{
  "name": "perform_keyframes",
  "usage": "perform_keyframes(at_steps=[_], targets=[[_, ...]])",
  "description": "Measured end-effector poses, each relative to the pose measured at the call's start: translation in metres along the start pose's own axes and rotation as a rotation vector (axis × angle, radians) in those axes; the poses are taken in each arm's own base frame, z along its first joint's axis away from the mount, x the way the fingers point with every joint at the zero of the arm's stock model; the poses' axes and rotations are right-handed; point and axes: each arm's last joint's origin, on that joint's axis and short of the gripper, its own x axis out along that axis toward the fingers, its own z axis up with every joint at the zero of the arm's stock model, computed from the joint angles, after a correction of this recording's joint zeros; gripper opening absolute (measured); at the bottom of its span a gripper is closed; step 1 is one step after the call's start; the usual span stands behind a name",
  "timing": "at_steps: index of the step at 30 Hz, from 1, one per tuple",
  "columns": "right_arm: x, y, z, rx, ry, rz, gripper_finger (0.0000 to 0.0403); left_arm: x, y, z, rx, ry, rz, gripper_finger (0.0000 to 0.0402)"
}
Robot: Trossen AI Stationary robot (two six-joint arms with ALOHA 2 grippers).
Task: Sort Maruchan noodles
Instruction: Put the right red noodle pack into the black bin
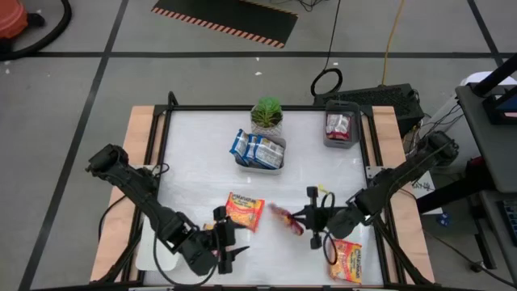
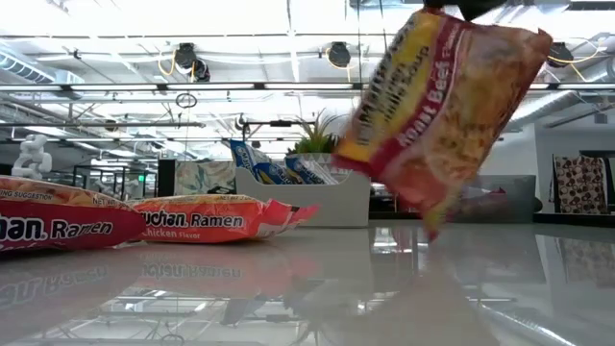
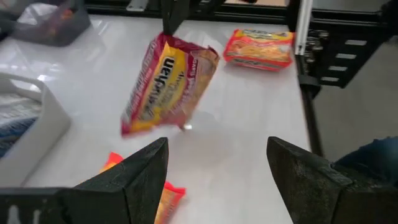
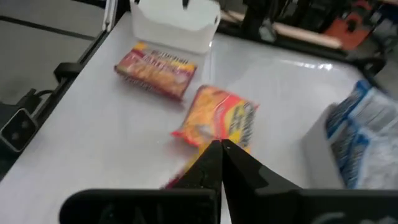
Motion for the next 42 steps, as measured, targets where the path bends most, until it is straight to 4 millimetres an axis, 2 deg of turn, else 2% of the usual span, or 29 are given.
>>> perform_keyframes(at_steps=[7, 12, 18, 26, 32, 35, 42], targets=[[-0.009, -0.019, 0.010, -0.105, -0.033, -0.037, 0.0000, 0.016, 0.020, 0.011, 0.058, -0.011, 0.077, 0.0273], [-0.009, -0.033, 0.005, -0.119, 0.046, -0.030, 0.0000, 0.028, 0.037, 0.018, 0.063, 0.000, 0.125, 0.0273], [-0.017, -0.045, -0.011, 0.075, 0.255, 0.089, 0.0001, 0.040, 0.057, 0.022, 0.113, 0.074, 0.116, 0.0273], [-0.023, -0.062, -0.032, 0.286, 0.522, 0.017, 0.0045, 0.052, 0.083, 0.025, 0.193, 0.156, 0.157, 0.0273], [-0.013, -0.058, -0.039, 0.385, 0.605, 0.034, 0.0099, 0.062, 0.102, 0.030, 0.236, 0.184, 0.151, 0.0273], [-0.010, -0.053, -0.042, 0.395, 0.622, 0.030, 0.0123, 0.071, 0.111, 0.025, 0.243, 0.178, 0.128, 0.0273], [-0.012, -0.039, -0.044, 0.440, 0.647, 0.064, 0.0141, 0.091, 0.120, 0.010, 0.286, 0.026, -0.007, 0.0273]])
